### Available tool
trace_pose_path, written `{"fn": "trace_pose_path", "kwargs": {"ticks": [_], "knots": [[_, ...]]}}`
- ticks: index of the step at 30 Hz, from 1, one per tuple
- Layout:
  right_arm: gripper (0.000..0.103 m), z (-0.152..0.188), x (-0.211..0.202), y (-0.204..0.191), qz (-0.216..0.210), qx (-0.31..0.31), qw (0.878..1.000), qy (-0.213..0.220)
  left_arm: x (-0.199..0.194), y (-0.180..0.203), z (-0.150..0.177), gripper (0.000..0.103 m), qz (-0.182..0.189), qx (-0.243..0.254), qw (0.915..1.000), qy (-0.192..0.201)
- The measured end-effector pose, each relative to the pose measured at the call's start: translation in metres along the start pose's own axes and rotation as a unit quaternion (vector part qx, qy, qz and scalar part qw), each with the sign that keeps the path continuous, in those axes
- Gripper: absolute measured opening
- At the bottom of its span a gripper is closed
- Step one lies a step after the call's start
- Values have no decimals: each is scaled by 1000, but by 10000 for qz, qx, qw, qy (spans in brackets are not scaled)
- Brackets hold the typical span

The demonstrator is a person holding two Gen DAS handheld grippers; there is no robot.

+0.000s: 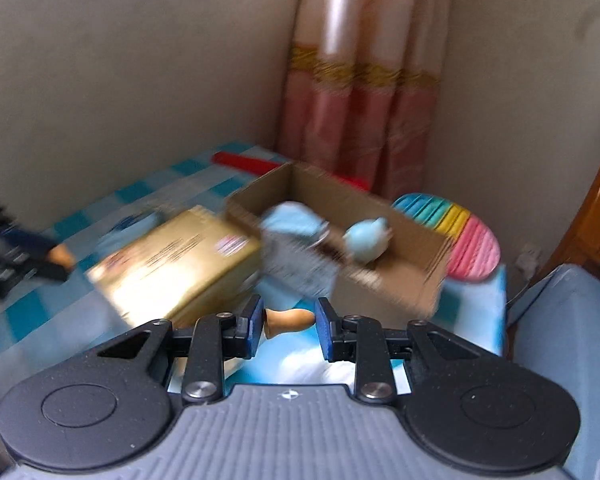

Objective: Organize soft objects
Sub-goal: 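Carry both earplugs into the cardboard box and open both tools, then move both tools back over the blue mask and beige cloth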

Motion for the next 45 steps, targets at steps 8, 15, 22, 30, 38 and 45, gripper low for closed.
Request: {"fn": "trace_pose_path", "kwargs": {"ticks": [8,15,22,30,38,45], "knots": [[35,-27,44,53,488,72,9985,-240,4,7,-8,25,46,56,10000,23],[76,-21,54,67,488,521,9969,-344,4,6,-13,24,-15,102,9999,67],[92,-10,20,38,437,596,9970,-223,5,0,-20,26,-74,105,9998,141],[94,3,-13,0,162,671,9976,20,-2,-34,-1,44,-364,-219,9989,204],[96,19,-26,-23,-32,829,9965,-22,28,-29,37,47,-165,-125,9991,-374],[96,33,-31,-26,27,1015,9947,-142,43,-25,46,43,-142,-397,9979,-497]]}}
Point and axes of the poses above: each gripper's, at about its wrist camera, not at the fingertips, and x roughly the way its jaws point, y to its right, z to its underside, the point moved 3 cm from there along x, roughly the way its jaws point, and after that the axes turned 8 degrees about -x, right-handed, at the moved point
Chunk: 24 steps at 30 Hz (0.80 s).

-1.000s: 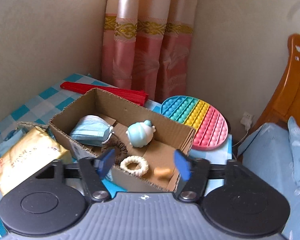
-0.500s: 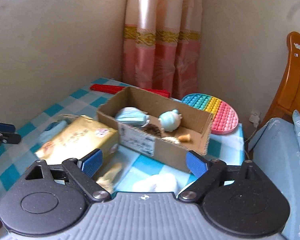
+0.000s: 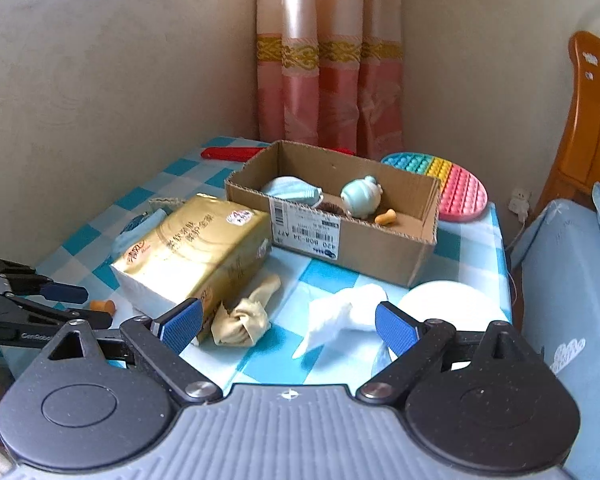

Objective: Organize soft objects
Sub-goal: 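Move both tools back over the blue mask and beige cloth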

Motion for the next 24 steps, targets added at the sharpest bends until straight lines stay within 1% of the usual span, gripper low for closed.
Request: {"fn": "trace_pose_path", "kwargs": {"ticks": [2,4,6,10,14,17,20,22,24], "knots": [[96,3,1,1,-3,83,10000,-36,4,-1,0,40,-4,-84,10000,-17],[96,4,2,2,-45,171,9998,-61,4,-1,-1,32,6,-131,9999,25],[96,6,3,0,-82,218,9997,-70,4,-2,-2,26,-1,-189,9998,10],[96,8,5,-5,-91,164,9998,-111,0,-2,-4,26,-122,-98,9999,-1],[97,13,9,-11,-198,107,9995,-215,-11,-2,-12,26,-128,-1,9999,31],[97,18,11,-18,-262,35,9992,-305,-26,3,-29,26,-20,216,9996,184],[97,23,11,-24,-279,-20,9990,-337,-38,16,-51,26,81,539,9975,443],[97,26,11,-26,-309,-3,9989,-345,-40,29,-68,26,215,763,9953,555],[97,27,10,-26,-324,31,9989,-340,-36,45,-86,26,438,956,9926,609]]}}
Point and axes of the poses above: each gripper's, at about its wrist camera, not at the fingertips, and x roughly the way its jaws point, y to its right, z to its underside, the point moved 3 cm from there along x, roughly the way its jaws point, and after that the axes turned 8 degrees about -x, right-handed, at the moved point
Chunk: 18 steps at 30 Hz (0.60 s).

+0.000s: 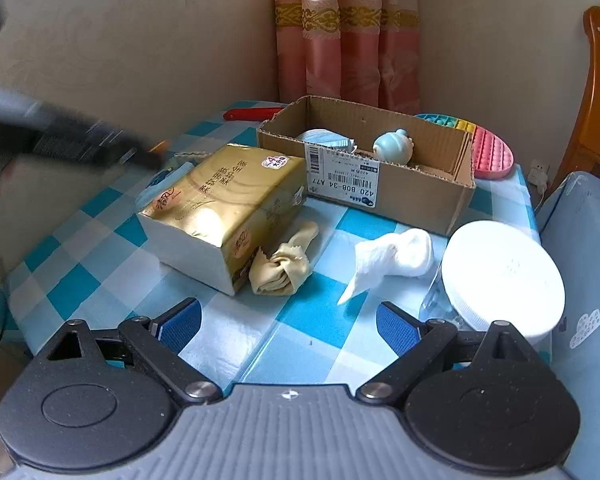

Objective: Organize soft objects
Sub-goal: 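Move both tools back over the blue mask and beige cloth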

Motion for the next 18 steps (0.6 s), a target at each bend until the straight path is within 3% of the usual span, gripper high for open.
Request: {"fn": "trace_pose_path", "kwargs": {"ticks": [4,11,12,15,18], "knots": [[97,2,-5,4,27,77,10000,37,25,30,-41,26,357,283,9988,161],[97,3,-10,10,82,199,9998,58,81,73,-94,30,578,600,9963,220],[97,3,-10,10,81,192,9998,49,88,77,-98,36,548,637,9962,225],[97,4,-10,8,51,175,9998,64,96,80,-98,94,403,788,9959,208],[97,3,-10,6,46,159,9998,86,88,76,-91,96,165,847,9955,399]]}}
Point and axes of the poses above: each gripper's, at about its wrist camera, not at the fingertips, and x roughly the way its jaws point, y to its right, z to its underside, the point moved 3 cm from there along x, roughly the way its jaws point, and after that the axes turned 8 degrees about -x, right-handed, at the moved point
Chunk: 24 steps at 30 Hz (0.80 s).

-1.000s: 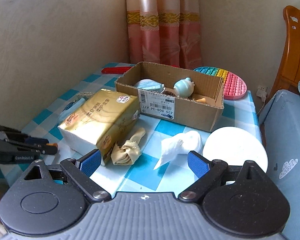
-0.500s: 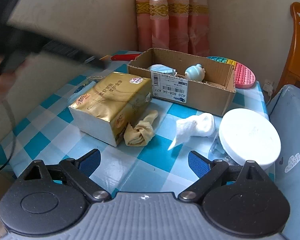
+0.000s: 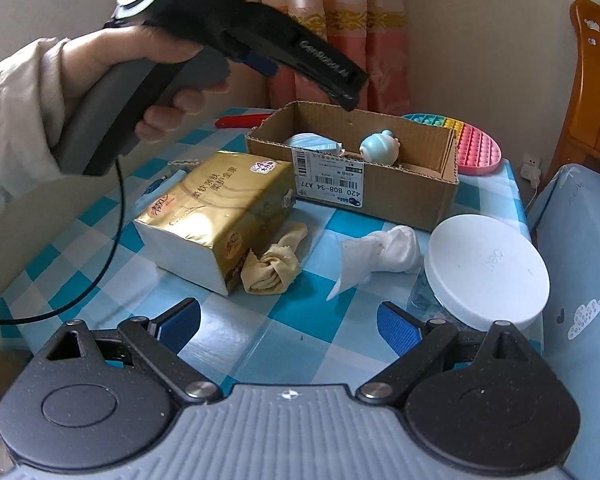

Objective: Organize soft objects
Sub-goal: 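Move both tools back over the blue mask and beige cloth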

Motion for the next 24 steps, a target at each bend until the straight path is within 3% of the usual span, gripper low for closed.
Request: {"fn": "trace_pose_path", "kwargs": {"ticks": [5,12,18,24], "knots": [[103,0,0,-4,32,-40,10000,24,-22,-14,10,96,66,-105,9999,-62],[103,-1,-7,-12,170,-60,9998,96,-73,-39,29,102,-172,-242,9993,243],[103,7,-5,-17,238,-34,9997,17,-108,-67,75,102,-782,-645,9940,414],[103,20,3,-19,238,-16,9996,-121,-108,-86,140,102,-1050,-1254,9864,137]]}}
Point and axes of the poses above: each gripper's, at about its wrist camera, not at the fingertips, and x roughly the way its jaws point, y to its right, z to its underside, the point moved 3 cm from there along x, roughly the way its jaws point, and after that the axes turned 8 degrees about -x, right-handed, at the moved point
